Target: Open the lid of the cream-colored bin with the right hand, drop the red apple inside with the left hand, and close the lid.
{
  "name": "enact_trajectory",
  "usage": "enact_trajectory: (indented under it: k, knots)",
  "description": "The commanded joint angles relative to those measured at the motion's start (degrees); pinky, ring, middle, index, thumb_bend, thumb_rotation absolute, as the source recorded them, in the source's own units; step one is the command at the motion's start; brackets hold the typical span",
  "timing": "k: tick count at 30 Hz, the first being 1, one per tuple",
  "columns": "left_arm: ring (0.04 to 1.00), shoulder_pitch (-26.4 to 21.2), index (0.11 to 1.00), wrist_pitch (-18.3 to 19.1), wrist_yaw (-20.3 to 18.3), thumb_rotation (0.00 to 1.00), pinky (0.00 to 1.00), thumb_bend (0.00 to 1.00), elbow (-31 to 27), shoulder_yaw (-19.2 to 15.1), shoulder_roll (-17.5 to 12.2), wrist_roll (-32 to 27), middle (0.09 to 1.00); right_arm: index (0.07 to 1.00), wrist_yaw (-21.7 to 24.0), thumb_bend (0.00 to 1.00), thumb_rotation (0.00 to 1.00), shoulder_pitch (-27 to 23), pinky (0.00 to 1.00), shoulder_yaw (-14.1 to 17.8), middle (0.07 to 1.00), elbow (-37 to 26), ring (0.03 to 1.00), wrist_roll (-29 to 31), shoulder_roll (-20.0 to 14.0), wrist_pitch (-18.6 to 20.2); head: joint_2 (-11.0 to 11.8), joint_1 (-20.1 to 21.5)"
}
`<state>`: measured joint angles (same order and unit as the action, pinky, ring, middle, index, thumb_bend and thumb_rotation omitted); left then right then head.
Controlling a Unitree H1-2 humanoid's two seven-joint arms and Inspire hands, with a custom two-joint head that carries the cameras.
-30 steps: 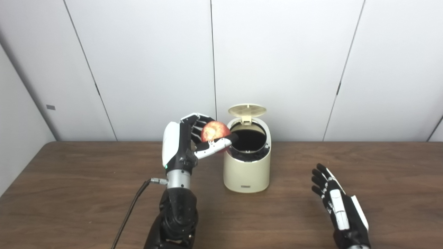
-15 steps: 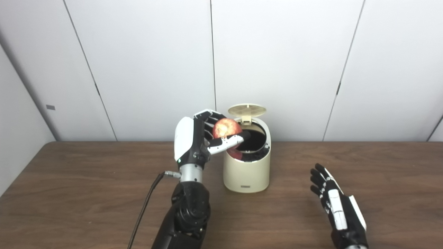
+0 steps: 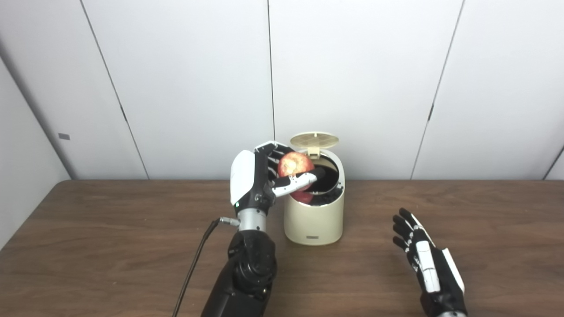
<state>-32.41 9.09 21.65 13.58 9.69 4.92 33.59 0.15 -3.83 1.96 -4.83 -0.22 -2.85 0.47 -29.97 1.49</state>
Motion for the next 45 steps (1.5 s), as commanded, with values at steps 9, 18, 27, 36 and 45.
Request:
enact_trajectory:
  k: [9,18,27,36,45]
  knots:
    - [0.406,-4.37,0.516,-4.23,3.93,0.00,0.30,0.47,5.53,0.85,2.05,-0.54,0.489,0.924,-0.26,0.54,1.00,-1.43,0.89,-0.22,0.890,-2.33,0.909,-0.44,0.17,-0.43,-0.47,0.44]
    - [0.425,-4.47,0.503,-4.17,4.23,0.00,0.31,0.47,6.53,1.30,2.30,-0.48,0.524,0.923,-0.34,0.53,1.00,-1.65,0.88,-0.16,0.880,-2.33,0.907,-0.82,0.23,-0.23,-0.64,0.48]
    - [0.436,-3.00,0.484,-2.49,2.53,0.00,0.34,0.47,4.22,2.30,2.28,-0.14,0.552,0.923,-0.52,0.54,1.00,-1.85,0.87,-0.21,0.871,-2.44,0.899,-1.27,0.26,0.00,-0.88,0.65]
    - [0.406,-2.14,0.515,-1.95,2.10,0.00,0.32,0.47,3.01,3.84,2.01,-0.09,0.494,0.917,-0.76,0.56,1.00,-2.04,0.84,-0.31,0.865,-1.86,0.889,-1.80,0.11,-0.53,-0.97,0.76]
    - [0.419,-2.78,0.525,-1.91,2.31,0.00,0.32,0.47,4.70,5.03,2.18,0.58,0.490,0.916,-0.74,0.54,1.00,-2.16,0.82,-0.48,0.856,-2.35,0.879,-2.03,0.35,0.34,-0.98,1.17]
